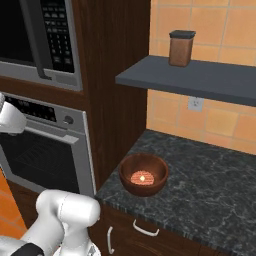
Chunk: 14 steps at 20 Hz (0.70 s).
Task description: Open the microwave, place the bowl with waffle inside the microwave, then close the microwave door and turn it on.
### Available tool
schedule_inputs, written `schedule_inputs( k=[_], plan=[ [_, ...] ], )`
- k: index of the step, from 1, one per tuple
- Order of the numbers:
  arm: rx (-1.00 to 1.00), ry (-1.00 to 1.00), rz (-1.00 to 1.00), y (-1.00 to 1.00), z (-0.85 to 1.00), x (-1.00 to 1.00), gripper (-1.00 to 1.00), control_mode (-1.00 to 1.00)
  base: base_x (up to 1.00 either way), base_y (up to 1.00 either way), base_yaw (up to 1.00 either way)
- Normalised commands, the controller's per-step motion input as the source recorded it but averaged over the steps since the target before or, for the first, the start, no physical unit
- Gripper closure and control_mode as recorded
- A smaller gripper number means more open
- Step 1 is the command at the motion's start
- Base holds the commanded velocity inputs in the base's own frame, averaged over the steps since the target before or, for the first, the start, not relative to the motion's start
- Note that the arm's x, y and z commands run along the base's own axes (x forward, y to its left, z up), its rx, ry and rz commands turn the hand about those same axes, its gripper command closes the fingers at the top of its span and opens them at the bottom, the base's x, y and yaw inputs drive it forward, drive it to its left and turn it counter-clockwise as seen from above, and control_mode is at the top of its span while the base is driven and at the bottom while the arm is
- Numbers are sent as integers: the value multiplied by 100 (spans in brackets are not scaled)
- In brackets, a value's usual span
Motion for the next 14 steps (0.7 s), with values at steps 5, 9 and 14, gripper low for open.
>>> schedule_inputs(
  k=[5,9,14],
  plan=[
    [-1,-13,-4,11,3,2,-100,-100,0,0,0],
    [0,-41,-1,24,16,7,-100,-100,0,0,0],
    [6,-53,0,20,16,29,-100,-100,0,0,0]
  ],
)
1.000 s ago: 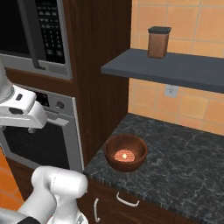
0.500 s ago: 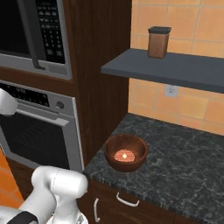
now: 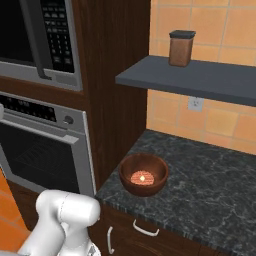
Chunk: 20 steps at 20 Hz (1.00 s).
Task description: Open the microwave, place the bowl with waffle inside the microwave, then close the microwave door and turn it on.
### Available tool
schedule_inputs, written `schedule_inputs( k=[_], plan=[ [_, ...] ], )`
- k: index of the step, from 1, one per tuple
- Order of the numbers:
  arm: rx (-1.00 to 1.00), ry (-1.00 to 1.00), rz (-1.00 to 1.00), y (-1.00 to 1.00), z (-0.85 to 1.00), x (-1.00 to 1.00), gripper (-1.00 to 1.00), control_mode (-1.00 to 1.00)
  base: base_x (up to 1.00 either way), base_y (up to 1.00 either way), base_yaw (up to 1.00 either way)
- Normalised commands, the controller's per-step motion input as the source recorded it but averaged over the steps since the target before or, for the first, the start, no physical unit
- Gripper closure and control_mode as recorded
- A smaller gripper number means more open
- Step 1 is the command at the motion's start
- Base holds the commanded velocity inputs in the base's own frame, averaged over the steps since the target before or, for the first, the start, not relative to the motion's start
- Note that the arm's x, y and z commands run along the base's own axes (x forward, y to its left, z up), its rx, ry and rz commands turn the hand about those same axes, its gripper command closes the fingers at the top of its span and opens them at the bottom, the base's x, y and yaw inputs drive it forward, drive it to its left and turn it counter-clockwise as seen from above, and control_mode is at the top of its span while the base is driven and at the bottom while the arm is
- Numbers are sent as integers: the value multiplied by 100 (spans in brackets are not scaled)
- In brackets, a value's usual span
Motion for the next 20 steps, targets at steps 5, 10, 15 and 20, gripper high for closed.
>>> schedule_inputs(
  k=[5,10,15,20],
  plan=[
    [6,-49,2,11,22,37,-100,-100,0,0,0],
    [0,-42,0,2,22,62,-100,-100,0,0,0],
    [-3,-22,-4,0,59,27,-100,-100,0,0,0],
    [0,-17,-17,9,25,10,-100,-100,0,0,0]
  ],
)
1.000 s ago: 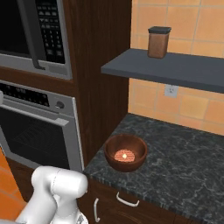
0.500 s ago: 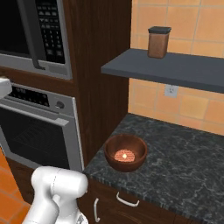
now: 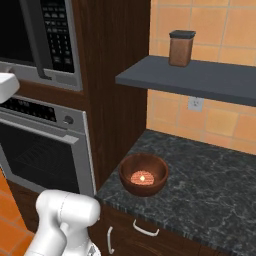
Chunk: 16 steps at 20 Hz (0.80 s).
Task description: Open the microwave, place the bowl with waffle inside the microwave, then close the microwave door and turn it on.
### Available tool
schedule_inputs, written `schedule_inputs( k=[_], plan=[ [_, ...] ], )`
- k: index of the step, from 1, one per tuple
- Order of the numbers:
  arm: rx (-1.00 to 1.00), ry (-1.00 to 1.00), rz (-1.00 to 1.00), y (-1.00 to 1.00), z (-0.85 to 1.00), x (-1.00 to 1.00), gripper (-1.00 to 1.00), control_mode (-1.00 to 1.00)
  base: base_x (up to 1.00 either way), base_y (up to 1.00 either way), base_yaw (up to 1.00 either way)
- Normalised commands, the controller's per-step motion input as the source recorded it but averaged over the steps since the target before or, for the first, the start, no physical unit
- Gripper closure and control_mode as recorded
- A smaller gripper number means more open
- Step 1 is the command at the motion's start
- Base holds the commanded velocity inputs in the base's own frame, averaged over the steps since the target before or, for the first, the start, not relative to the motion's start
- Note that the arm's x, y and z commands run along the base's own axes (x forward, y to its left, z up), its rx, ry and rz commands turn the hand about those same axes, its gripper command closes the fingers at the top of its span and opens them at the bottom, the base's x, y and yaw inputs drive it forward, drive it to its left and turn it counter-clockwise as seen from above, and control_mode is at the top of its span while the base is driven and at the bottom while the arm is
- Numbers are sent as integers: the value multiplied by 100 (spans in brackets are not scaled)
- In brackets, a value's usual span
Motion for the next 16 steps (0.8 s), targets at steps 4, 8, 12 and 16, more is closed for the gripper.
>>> schedule_inputs(
  k=[4,8,12,16],
  plan=[
    [0,-20,-13,9,11,28,-100,-100,0,0,0],
    [2,-13,-2,0,8,45,-100,-100,0,0,0],
    [1,-2,0,-1,0,48,-100,-100,0,0,0],
    [0,13,0,4,6,51,-100,-100,0,0,0]
  ],
)
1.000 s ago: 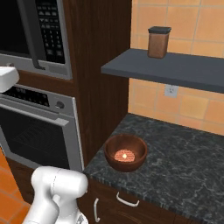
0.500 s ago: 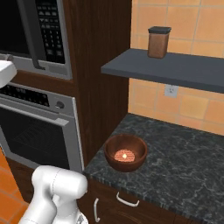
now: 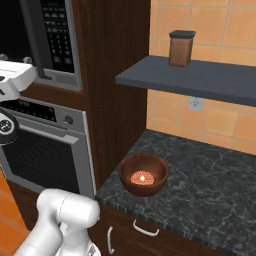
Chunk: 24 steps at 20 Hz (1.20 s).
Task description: Open the microwave, place the bowl with waffle inside the microwave, then close the microwave door and turn it on.
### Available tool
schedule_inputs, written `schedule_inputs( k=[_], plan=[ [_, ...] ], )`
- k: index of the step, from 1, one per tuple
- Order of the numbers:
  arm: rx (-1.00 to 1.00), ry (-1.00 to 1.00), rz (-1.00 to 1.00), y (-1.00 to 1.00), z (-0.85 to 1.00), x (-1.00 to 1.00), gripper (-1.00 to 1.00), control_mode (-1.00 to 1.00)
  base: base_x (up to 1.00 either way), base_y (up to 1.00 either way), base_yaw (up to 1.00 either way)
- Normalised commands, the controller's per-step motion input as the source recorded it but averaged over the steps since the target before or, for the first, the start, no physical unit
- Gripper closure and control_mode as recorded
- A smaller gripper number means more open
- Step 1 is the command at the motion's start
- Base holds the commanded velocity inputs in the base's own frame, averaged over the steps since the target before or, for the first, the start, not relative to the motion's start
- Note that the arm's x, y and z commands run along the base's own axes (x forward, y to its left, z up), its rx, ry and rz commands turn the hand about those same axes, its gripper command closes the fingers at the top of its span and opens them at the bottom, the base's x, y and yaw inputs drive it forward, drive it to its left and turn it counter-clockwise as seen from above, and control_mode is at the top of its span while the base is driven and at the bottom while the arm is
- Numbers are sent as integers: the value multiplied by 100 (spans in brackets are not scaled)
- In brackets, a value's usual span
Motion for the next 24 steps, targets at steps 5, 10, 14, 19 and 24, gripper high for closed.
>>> schedule_inputs(
  k=[5,10,14,19,24],
  plan=[
    [0,15,0,6,11,41,-100,-100,0,0,0],
    [8,2,-1,20,-4,23,-100,-100,0,0,0],
    [19,0,0,3,0,39,-100,-100,0,0,0],
    [12,0,0,-2,0,44,-100,-100,0,0,0],
    [3,0,2,-1,0,43,-100,-100,0,0,0]
  ],
)
